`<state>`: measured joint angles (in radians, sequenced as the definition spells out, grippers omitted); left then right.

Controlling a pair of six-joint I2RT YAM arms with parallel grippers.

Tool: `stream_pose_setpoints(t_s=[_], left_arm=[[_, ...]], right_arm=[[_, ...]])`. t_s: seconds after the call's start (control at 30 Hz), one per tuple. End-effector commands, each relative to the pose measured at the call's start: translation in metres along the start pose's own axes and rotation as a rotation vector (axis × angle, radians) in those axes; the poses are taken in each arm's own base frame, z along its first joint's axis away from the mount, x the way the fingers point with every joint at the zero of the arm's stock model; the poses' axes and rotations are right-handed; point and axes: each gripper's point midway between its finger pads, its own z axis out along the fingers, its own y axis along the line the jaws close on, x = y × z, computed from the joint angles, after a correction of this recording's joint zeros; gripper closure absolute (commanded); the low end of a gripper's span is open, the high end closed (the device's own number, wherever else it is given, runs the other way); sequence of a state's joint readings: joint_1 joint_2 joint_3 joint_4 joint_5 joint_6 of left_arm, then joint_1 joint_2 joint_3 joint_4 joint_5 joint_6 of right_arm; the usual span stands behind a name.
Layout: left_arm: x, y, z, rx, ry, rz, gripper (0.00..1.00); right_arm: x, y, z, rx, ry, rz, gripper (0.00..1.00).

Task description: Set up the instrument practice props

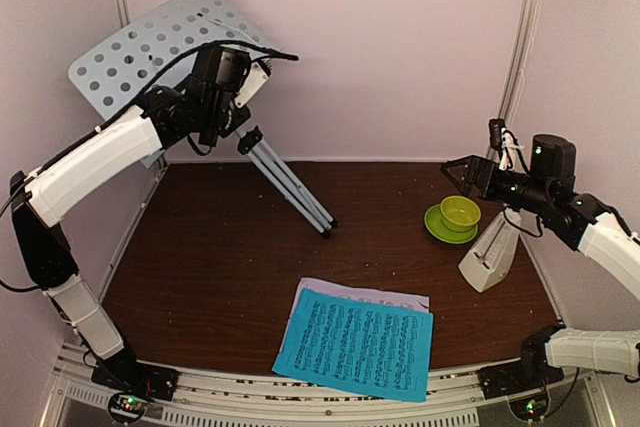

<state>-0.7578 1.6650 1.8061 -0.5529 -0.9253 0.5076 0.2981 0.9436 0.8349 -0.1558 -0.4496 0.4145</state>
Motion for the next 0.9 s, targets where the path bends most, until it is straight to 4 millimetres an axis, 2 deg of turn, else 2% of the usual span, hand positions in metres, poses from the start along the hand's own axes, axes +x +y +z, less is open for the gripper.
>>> stream_pose_setpoints(t_s=[0.0,0.23,0.43,0.53,0.67,0.77,0.87], left_arm=[[-0.071,0.114,-0.063,-0.397,-0.268,-0.056,1.0],[-0.118,0.125,-0.114,-0.465,-0.511,0.02,1.0],[-0.142,0.133,-0.151,-0.472,-0.71,-0.029,1.0],[-0.151,0.13,-0.173,-0.449,-0.829,-0.04,1.0],[-0.16,0.116,-0.197,-0.392,-0.963,-0.013,1.0],[-0.162,0.121,-0.217,-0.373,-1.046,-0.047,1.0],[-0.165,0.116,-0.237,-0.334,-1.129,-0.022,1.0]], right_arm=[[-0.025,0.023,-0.005,-0.065,-0.059,-0.049,0.0],[-0.039,0.045,-0.009,-0.14,-0.112,-0.064,0.0],[-0.045,0.073,-0.002,-0.244,-0.113,-0.071,0.0],[-0.051,0.088,0.003,-0.286,-0.111,-0.082,0.0],[-0.064,0.109,0.008,-0.359,-0.123,-0.098,0.0],[-0.076,0.121,0.01,-0.41,-0.132,-0.087,0.01],[-0.087,0.134,0.012,-0.473,-0.135,-0.064,0.02]])
